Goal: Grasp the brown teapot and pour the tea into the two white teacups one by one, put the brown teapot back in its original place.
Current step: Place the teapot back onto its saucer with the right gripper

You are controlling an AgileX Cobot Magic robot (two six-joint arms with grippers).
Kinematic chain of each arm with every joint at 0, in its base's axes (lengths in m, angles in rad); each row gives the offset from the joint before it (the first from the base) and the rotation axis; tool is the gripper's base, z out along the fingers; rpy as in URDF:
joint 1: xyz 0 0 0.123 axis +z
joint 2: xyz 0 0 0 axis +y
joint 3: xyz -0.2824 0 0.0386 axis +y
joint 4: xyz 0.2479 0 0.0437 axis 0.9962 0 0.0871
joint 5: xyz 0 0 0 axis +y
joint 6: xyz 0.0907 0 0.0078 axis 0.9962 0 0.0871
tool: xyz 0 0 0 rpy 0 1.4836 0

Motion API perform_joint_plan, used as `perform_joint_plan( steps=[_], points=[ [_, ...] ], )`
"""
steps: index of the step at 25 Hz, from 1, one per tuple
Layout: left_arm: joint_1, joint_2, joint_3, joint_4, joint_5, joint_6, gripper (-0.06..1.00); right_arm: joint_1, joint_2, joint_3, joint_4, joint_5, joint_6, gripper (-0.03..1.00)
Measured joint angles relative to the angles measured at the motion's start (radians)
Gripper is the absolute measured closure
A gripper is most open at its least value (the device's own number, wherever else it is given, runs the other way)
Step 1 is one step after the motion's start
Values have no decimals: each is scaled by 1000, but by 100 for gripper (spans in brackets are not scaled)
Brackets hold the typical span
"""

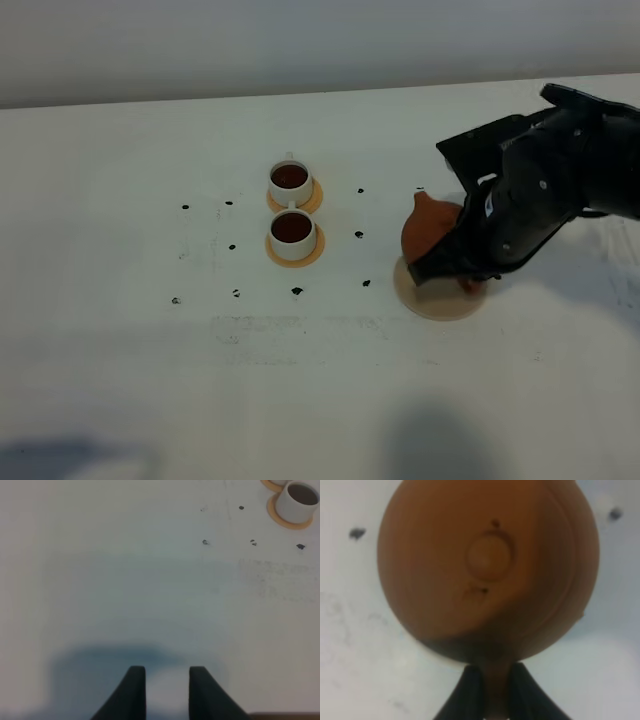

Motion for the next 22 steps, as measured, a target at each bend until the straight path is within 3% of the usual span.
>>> perform_joint_plan(
  steps=[22],
  points=[
    [0, 0, 0, 0, 0, 0, 74, -11, 14, 98, 41, -99, 4, 87]
  ],
)
